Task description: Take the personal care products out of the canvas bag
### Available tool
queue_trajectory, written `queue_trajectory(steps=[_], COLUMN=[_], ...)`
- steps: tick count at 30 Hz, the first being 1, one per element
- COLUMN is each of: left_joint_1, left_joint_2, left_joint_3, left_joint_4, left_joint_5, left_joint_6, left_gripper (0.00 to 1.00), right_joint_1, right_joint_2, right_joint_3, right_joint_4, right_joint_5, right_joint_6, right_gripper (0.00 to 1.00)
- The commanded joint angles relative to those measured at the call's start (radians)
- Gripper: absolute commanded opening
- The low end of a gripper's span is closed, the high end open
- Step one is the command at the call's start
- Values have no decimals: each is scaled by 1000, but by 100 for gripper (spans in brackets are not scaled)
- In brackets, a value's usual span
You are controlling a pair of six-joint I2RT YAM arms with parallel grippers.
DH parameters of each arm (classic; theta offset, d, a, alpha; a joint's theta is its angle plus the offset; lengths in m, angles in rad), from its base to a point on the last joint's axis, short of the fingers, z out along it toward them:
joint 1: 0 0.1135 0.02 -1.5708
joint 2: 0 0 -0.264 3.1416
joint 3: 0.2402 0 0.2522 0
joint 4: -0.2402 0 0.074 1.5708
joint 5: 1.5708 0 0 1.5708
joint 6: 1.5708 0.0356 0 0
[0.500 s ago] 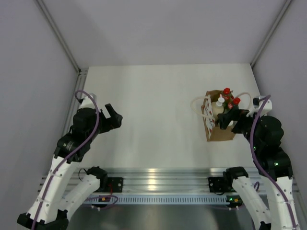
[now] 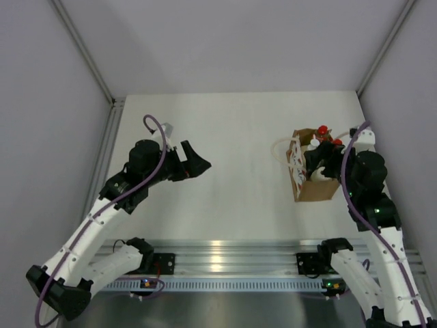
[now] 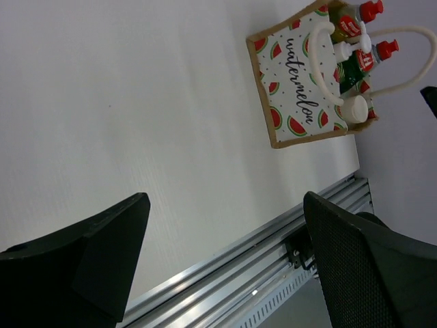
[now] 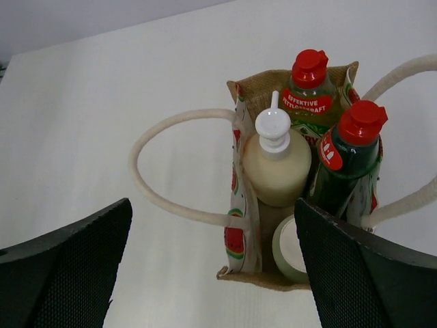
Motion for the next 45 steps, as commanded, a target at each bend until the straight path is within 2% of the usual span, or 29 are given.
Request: queue_trajectory(steps=[1, 3, 4, 7, 13, 18, 37, 41, 45], left_joint_1=[-79, -131, -142, -175, -185, -185, -185, -185, -185], left_joint_2=[46, 69, 72, 74, 63, 32, -2, 0, -5], left_joint_3=[34, 37, 34, 17, -34, -58, -25, -29, -34], left_joint_4=[110, 110, 110, 110, 106, 104, -35, -43, -54], left_joint_5=[1, -37, -49, -77, -56, -25, -106, -105, -108], left_joint_6=[-35, -32, -29, -25, 1, 21, 115, 121, 126], left_gripper=[98, 98, 98, 98, 98, 98, 98, 98, 98], right_joint_1=[-12, -12, -12, -12, -7, -1, -3, -1, -1], right_joint_2=[86, 127, 167, 239, 320, 382, 534, 540, 548], right_joint_3=[-17, -22, -22, -21, -65, -79, -185, -220, -245], right_joint_4=[163, 207, 221, 266, 410, 458, 743, 823, 866], right_joint_5=[28, 28, 28, 78, 149, 206, 205, 213, 199], right_joint_6=[-44, -75, -87, -132, -151, -171, -165, -165, -178], right_gripper=[97, 92, 84, 73, 64, 58, 43, 38, 26])
